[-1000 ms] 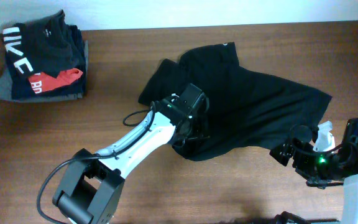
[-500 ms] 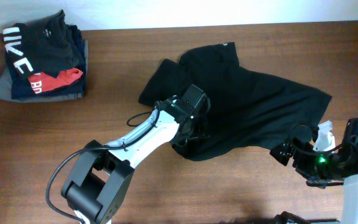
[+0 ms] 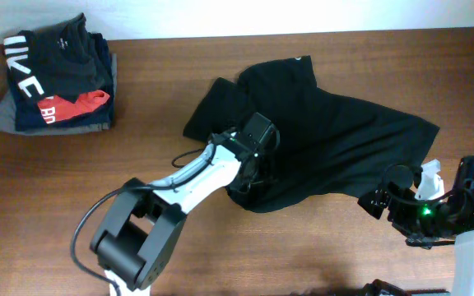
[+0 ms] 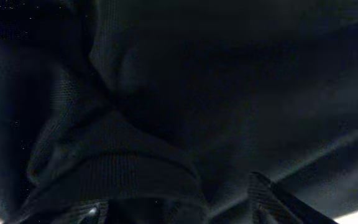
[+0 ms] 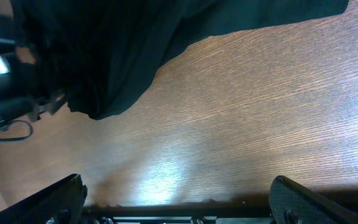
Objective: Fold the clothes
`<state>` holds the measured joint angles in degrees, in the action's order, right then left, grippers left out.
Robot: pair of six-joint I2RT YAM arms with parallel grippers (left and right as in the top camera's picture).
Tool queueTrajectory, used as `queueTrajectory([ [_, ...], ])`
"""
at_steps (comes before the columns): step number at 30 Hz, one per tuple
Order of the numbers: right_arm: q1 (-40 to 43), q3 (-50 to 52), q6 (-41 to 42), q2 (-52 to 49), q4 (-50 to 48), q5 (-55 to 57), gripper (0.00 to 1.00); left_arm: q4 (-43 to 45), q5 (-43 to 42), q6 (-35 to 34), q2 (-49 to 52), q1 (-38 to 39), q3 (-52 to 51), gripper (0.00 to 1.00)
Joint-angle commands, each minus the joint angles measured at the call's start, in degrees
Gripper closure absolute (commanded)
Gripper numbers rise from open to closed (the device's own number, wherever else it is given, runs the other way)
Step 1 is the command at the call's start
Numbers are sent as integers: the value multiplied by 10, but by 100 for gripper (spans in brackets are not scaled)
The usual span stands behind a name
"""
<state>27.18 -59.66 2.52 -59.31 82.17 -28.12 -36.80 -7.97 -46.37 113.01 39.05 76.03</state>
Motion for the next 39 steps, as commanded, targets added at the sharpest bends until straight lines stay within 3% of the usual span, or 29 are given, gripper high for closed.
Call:
queueTrajectory([
  [1, -2, 1, -9, 0, -2, 5, 1, -1, -11, -5, 9, -1, 10, 30],
  [4, -2, 1, -8, 0, -2, 5, 2, -1, -10, -5, 9, -1, 10, 37],
  [11, -2, 1, -9, 0, -2, 5, 1, -2, -6, -5, 9, -7, 11, 70],
  [19, -2, 2, -8, 0, -7, 5, 1, -94, 29, 12, 9, -40, 71, 98],
  [27, -2, 3, -8, -2, -8, 5, 1, -176, 35, 42, 9, -98, 155, 99],
  [39, -2, 41, -5, -29, -40, -1, 1, -212, 33, 62, 9, -271, 189, 99],
])
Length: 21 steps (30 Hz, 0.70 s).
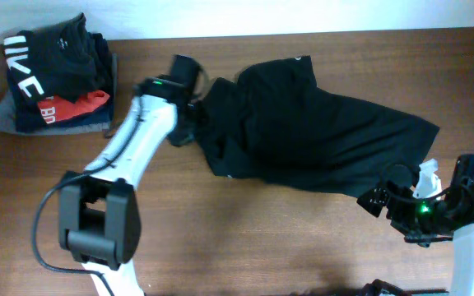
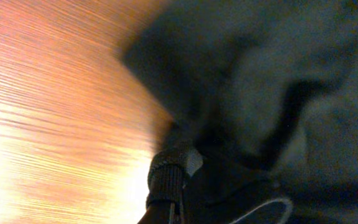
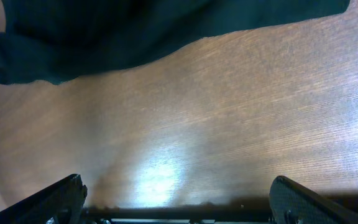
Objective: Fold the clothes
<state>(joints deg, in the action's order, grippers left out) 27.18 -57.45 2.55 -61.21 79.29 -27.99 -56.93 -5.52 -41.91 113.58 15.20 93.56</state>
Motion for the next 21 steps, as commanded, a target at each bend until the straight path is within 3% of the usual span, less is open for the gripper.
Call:
queueTrajectory([
  [1, -2, 29, -4, -14, -21, -8, 1, -17, 9, 19, 3, -48, 13, 99],
  [9, -2, 117, 36, -73, -105, -22, 3, -28, 8, 63, 3, -113, 13, 99],
  [21, -32, 146, 146, -104, -198, -15, 7, -28, 9, 69, 3, -116, 13, 99],
])
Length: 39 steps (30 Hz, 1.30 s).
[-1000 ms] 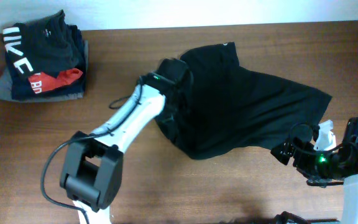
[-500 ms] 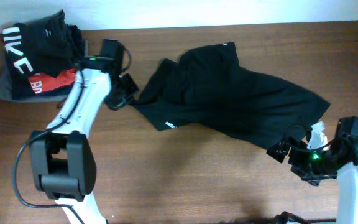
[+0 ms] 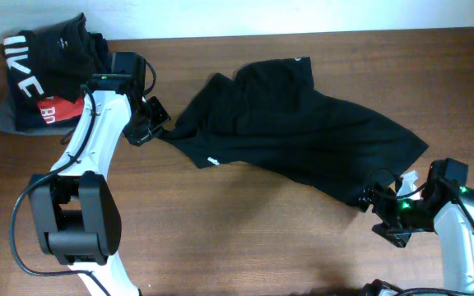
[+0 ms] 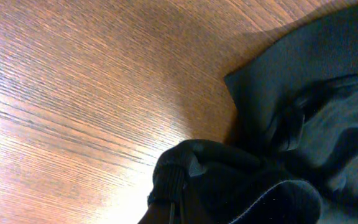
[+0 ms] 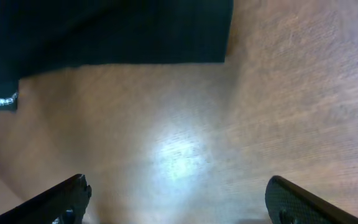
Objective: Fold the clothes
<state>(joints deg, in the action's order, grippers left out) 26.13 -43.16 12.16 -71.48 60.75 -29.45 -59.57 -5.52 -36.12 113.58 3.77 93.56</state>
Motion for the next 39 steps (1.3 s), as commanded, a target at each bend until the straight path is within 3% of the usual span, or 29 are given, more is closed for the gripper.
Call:
queueTrajectory([
  [1, -35, 3, 64, -1, -25, 4, 7, -1, 9, 11, 3, -2, 13, 99],
  [3, -65, 3, 100, -2, -48, 23, 12, -3, 9, 11, 3, -2, 13, 99],
  [5, -103, 2, 151, -4, -70, 60, 29, -6, 9, 11, 3, -2, 13, 99],
  [6, -124, 2, 181, -6, -78, 86, 32, -8, 9, 11, 3, -2, 13, 99],
  [11, -179, 2, 265, -23, -91, 189, 29, -20, 9, 11, 3, -2, 13, 98],
  [25, -183, 2, 221, -161, -203, 192, 29, -22, 11, 23, 3, -2, 13, 98],
  [34, -183, 2, 197, -180, -233, 231, 30, -22, 19, 24, 3, -2, 13, 98],
  [39, -183, 2, 196, -180, -227, 233, 37, -20, 19, 24, 3, -2, 13, 98],
])
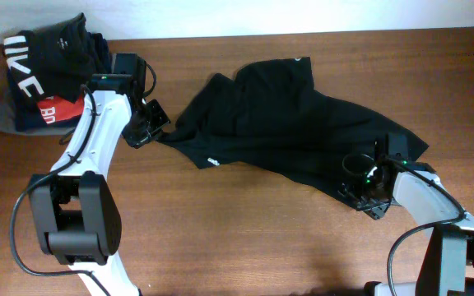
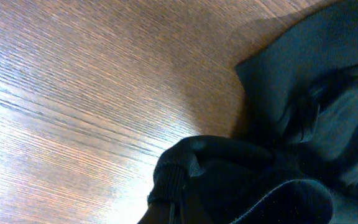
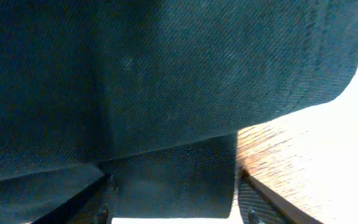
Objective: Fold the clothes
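A black garment lies spread across the middle of the table. Its left corner is bunched up in my left gripper, which is shut on it; in the left wrist view the gathered cloth hides the fingers. My right gripper is at the garment's lower right corner. In the right wrist view the hem lies between its fingers, which stand apart on either side of it.
A stack of folded clothes, dark with white letters and a red patch, sits at the back left, close to my left arm. Bare wooden table runs along the front. A white wall borders the far edge.
My right gripper has moved up and left from the bare table onto the garment's lower right corner, with the hem now between its fingers. The left gripper and the garment have barely shifted.
My left gripper was first down on the rumpled garment near its front middle. Then it held the cloth at the back left, then further left near the folded stack with the garment drawn out. The right gripper waited open at the right, and now straddles the corner.
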`<state>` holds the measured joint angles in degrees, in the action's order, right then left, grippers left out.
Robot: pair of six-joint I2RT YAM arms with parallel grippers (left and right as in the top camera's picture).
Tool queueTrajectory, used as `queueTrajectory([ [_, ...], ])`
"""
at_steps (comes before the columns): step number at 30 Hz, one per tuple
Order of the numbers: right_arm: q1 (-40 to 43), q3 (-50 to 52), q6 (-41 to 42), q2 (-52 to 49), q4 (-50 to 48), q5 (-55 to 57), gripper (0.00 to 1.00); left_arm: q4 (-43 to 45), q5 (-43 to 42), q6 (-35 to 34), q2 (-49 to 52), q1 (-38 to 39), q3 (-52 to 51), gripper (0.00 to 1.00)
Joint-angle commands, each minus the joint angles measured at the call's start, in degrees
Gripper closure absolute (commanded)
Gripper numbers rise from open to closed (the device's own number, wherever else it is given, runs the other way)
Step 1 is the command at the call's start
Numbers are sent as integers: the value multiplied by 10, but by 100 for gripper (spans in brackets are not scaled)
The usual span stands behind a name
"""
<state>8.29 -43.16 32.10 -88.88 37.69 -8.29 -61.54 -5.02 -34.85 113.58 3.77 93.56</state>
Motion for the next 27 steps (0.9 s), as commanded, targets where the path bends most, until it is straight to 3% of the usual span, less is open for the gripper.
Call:
queueTrajectory([
  [1, -4, 3, -3, -6, 5, 21, 41, 0, 14, 11, 3, -2, 13, 98],
  [4, -4, 3, -3, -6, 9, 21, 58, 2, 14, 11, 3, -2, 13, 99],
  [8, -4, 2, -1, -6, 12, 14, 96, 2, 14, 11, 3, -2, 13, 99],
  [15, -4, -55, -2, 26, 80, -31, 96, -20, 14, 36, -18, -1, 39, 99],
  [27, -4, -360, -19, 134, 332, -19, 96, -50, 40, 52, -135, 0, 75, 99],
])
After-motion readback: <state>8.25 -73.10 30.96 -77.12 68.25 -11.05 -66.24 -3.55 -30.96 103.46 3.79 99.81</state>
